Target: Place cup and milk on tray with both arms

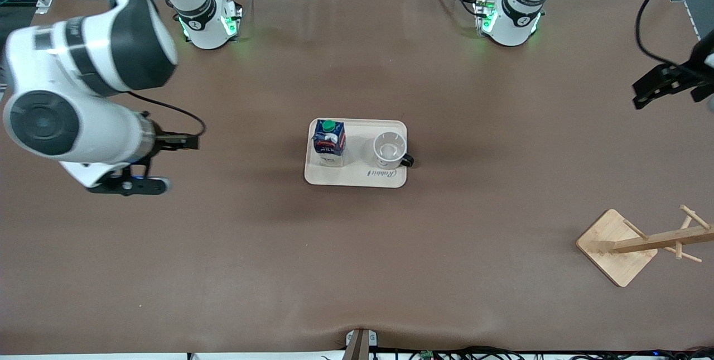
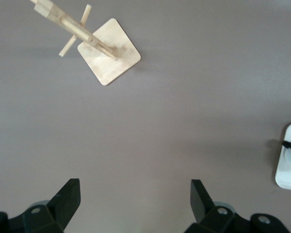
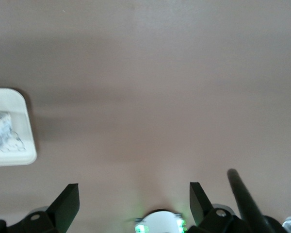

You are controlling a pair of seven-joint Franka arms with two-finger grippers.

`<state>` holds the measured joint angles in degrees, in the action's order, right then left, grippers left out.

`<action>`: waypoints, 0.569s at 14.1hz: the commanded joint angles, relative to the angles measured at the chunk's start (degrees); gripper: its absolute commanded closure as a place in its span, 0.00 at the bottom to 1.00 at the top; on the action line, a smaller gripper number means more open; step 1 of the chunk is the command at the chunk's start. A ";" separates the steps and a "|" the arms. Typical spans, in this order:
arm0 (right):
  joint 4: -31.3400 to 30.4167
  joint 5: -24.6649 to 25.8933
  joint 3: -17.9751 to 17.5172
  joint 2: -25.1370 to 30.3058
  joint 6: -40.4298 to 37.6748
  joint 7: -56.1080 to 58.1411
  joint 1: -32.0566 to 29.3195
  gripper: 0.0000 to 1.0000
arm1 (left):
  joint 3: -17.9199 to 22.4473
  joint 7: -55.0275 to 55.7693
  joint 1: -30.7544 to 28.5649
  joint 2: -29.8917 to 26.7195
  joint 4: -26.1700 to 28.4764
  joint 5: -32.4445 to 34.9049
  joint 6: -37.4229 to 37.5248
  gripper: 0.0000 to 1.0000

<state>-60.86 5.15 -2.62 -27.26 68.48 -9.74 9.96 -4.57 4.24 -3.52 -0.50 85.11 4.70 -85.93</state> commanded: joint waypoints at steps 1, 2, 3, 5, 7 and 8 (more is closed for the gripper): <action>-6.26 -1.63 -1.16 6.14 0.68 8.23 -8.36 0.00 | 1.23 -1.34 1.93 -3.45 3.48 -1.19 0.06 0.00; -10.99 -1.63 -1.07 9.21 4.43 9.55 -10.47 0.00 | 0.89 -1.34 1.85 -3.71 3.40 -1.19 0.32 0.00; -16.95 -1.55 -0.98 13.16 8.56 10.87 -12.93 0.00 | 0.36 -0.90 1.76 -3.71 3.31 -1.19 0.41 0.00; -26.03 -1.55 -0.90 20.90 16.22 12.29 -16.11 0.00 | -0.52 -0.11 1.58 -3.45 3.05 -1.27 0.94 0.00; -26.42 -1.72 -1.07 23.91 15.90 12.56 -18.22 0.00 | -0.70 -0.02 1.84 -2.93 3.13 -1.27 0.94 0.00; -26.33 -1.72 -1.16 25.66 13.81 12.56 -18.05 0.00 | -0.79 -0.02 2.02 -2.84 3.22 -1.27 0.94 0.00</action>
<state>-82.27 4.62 -2.57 -8.14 82.51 2.71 -7.16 -5.08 3.96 -1.52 -2.91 87.68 4.27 -85.38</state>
